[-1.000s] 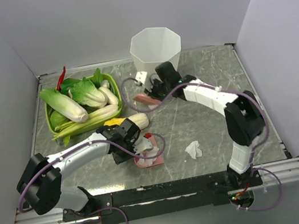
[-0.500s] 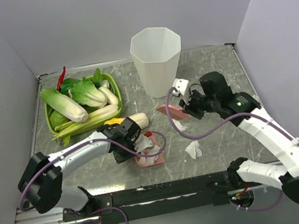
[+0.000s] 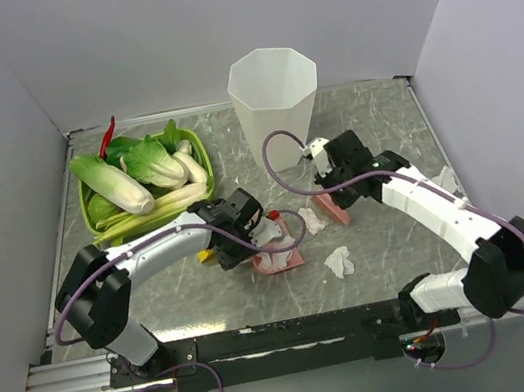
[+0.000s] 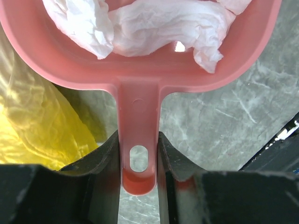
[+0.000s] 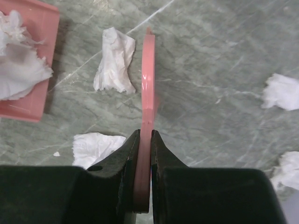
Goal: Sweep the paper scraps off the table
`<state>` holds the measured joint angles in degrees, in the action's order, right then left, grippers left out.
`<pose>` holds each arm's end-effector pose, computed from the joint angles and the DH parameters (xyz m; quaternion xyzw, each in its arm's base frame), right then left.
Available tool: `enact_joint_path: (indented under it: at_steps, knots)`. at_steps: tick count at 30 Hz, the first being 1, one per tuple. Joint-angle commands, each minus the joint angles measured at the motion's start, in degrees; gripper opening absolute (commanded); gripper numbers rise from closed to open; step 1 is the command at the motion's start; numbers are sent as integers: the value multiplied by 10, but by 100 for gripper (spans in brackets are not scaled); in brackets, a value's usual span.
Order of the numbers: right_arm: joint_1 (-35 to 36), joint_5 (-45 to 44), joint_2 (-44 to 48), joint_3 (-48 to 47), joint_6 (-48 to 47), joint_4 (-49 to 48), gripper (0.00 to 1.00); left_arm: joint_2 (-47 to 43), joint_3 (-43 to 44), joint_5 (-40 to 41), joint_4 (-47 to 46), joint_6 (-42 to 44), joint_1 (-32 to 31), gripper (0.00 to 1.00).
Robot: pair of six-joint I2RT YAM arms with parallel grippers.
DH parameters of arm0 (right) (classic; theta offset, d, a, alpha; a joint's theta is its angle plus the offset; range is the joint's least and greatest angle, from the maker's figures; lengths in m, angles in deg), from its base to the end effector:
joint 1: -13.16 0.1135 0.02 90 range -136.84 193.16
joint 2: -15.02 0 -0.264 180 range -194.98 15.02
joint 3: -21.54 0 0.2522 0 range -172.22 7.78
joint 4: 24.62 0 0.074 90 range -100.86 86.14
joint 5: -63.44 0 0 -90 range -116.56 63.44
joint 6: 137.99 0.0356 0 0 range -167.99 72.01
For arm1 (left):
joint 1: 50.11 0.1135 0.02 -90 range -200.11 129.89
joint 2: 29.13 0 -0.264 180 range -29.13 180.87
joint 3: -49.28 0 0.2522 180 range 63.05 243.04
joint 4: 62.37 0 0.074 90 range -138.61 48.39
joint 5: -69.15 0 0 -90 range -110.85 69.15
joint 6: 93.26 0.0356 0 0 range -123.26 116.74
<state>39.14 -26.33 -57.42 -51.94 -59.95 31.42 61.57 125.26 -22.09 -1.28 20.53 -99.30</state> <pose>0.2295 0.1120 0.2800 -0.3106 0.9017 0.0386 0.2982 0.1916 -0.2230 0.2071 0.5912 0.7970 -0.0376 0.1181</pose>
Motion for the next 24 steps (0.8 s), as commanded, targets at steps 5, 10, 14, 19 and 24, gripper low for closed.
enact_joint_path:
  at_steps: [5,10,14,19,24]
  knots:
    - [2,103,-46,-46,87,-11,0,47,33,-3,-8,-23,-17,1]
    - [2,227,-49,-65,115,-4,0,78,58,-3,-18,-28,-25,1]
    - [-4,268,-41,-88,141,16,0,88,71,4,-29,-28,-25,1]
    - [-7,231,-8,-118,84,68,0,59,43,4,-77,-21,-24,1]
    - [-8,183,5,-187,25,161,0,16,2,4,-138,-19,-23,1]
